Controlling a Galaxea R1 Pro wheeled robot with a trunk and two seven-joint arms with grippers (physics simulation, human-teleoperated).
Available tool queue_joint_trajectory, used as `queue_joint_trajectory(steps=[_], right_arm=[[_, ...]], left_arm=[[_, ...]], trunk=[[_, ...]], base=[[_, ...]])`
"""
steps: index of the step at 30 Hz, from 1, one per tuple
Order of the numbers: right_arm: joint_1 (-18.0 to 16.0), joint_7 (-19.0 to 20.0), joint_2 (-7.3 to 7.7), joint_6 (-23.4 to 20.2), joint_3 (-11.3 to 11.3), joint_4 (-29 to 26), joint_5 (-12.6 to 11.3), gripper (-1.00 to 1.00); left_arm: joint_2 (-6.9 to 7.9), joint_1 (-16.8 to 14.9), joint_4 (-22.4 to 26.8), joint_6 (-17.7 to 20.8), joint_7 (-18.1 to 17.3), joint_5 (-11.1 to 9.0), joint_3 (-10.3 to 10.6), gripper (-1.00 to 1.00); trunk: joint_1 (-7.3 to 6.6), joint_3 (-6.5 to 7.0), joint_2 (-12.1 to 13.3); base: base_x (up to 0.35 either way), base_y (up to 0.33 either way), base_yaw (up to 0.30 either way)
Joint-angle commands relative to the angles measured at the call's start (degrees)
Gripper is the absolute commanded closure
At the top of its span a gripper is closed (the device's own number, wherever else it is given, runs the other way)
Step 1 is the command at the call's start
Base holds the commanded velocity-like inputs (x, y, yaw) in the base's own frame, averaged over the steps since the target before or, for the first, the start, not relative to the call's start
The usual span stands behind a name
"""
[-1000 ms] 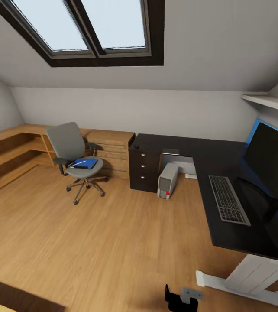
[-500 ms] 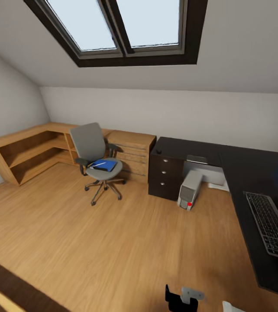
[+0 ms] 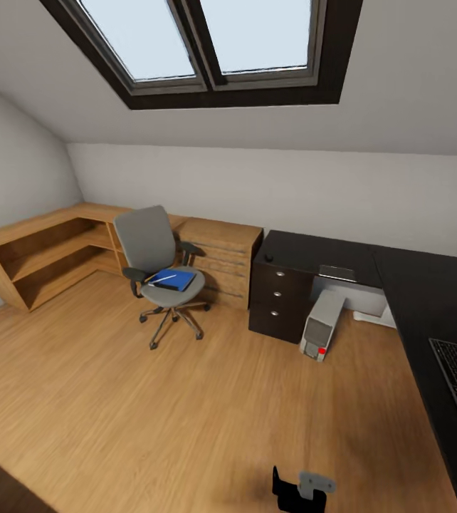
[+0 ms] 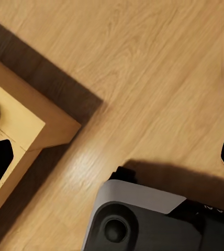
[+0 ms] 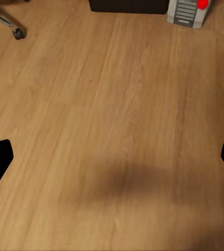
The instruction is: In the bedroom, organize the workspace by keeping the computer under the desk, ensuring the monitor is on the desk, placing the keyboard on the desk next to the monitor, placing the mouse on the desk next to the keyboard, moving the folder from the swivel chair onto the desk next to the mouse, stacking the notebook on top of the folder with the pen on top of the notebook, and positioning the swivel chair next to the desk.
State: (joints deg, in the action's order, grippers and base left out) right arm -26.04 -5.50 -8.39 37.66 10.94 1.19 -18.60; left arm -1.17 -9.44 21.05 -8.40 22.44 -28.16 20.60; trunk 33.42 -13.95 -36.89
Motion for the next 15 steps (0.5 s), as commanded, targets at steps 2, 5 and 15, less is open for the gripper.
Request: queue_joint_trajectory(steps=[2,5,15], right_arm=[[-0.1,-0.4,0.00,0.2,0.5,0.1,-0.1,-1.00],[-0.1,-0.4,0.02,0.2,0.5,0.1,-0.1,-1.00],[-0.1,-0.4,0.04,0.2,0.5,0.1,-0.1,-1.00]], left_arm=[[0.03,-0.1,0.0,-0.3,0.3,-0.6,0.5,-1.00],[0.03,-0.1,0.0,-0.3,0.3,-0.6,0.5,-1.00],[0.03,-0.1,0.0,-0.4,0.3,-0.6,0.5,-1.00]], trunk=[[0.05,-0.08,-0.1],[0.05,-0.08,-0.1],[0.05,-0.08,-0.1]], base=[[0.330,0.001,0.003],[0.330,0.001,0.002],[0.330,0.000,0.000]])
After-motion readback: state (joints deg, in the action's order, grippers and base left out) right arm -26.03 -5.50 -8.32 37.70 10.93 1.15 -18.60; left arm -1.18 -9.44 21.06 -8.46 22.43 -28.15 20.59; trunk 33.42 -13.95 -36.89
